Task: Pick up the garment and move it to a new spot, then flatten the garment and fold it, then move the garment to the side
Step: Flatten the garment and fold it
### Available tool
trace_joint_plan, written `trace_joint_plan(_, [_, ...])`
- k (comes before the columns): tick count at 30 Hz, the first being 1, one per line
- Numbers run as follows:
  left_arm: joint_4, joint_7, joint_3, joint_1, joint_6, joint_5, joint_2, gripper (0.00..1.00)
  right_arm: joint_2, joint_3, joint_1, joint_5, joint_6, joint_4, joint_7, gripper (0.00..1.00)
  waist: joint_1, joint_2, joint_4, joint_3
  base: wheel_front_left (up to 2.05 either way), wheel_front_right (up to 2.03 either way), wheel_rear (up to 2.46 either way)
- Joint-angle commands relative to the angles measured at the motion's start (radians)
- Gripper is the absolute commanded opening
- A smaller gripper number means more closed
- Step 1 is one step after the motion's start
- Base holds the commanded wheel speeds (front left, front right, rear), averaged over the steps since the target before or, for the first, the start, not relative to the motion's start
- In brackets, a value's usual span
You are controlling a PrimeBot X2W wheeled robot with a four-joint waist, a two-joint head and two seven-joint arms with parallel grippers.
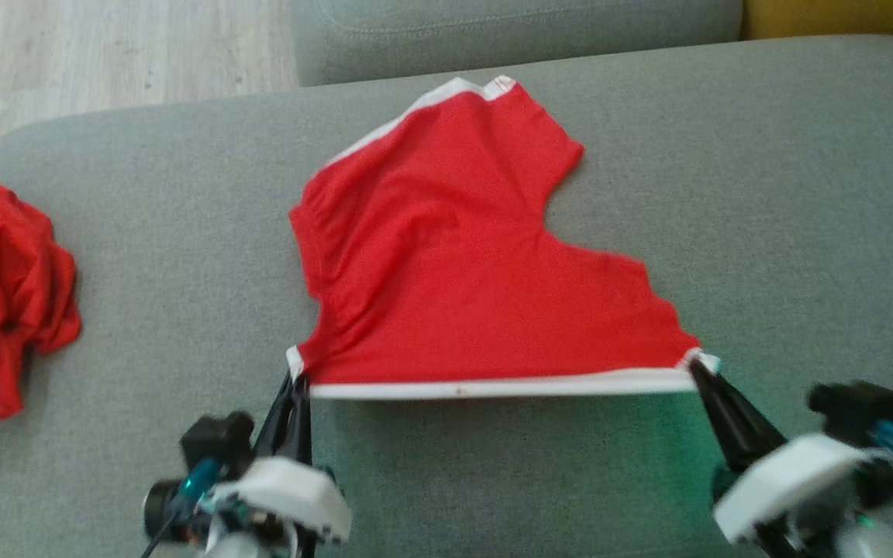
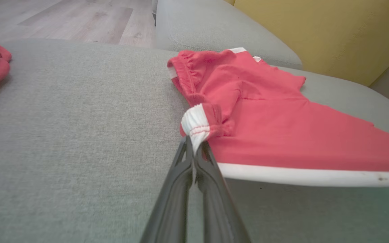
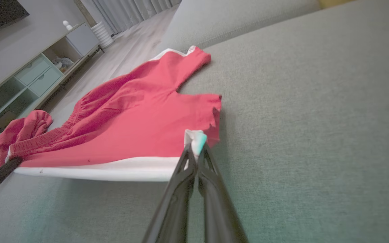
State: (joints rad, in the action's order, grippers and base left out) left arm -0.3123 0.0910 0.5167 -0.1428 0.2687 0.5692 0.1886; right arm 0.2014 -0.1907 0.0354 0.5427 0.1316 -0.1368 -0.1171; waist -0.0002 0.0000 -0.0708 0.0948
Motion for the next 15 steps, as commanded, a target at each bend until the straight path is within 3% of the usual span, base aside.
trace_joint_plan(1, [0.109, -0.029, -0.046, 0.000, 0.042, -0.007, 0.050, 0.00, -0.001, 0.032, 0.016, -0.031, -0.001, 0.104, -0.037, 0.00, 0.0002, 0.0000, -0.001, 0.006, 0.00, 0.00, 0.00])
trace_joint_plan(4, [0.412, -0.145, -0.039, 0.128, 0.139, -0.024, 0.114, 0.00, -0.070, 0.124, 0.135, -0.106, -0.001, 0.360, -0.192, 0.00, 0.0002, 0.0000, 0.000, 0.019, 0.00, 0.00, 0.00])
trace_joint_plan(8, [0.677, -0.260, -0.025, 0.217, 0.216, -0.052, 0.182, 0.00, -0.118, 0.193, 0.206, -0.161, -0.001, 0.578, -0.333, 0.00, 0.0002, 0.0000, 0.004, 0.033, 0.00, 0.00, 0.00])
trace_joint_plan(11, [0.742, -0.313, -0.026, 0.223, 0.233, -0.055, 0.210, 0.00, -0.132, 0.218, 0.194, -0.177, -0.001, 0.630, -0.385, 0.00, 0.0002, 0.0000, 0.005, 0.038, 0.00, 0.00, 0.00])
trace_joint_plan(15, [0.716, -0.362, -0.015, 0.169, 0.194, -0.016, 0.204, 0.00, -0.138, 0.222, 0.117, -0.180, -0.001, 0.596, -0.422, 0.00, 0.0002, 0.0000, 0.011, 0.055, 0.00, 0.00, 0.00])
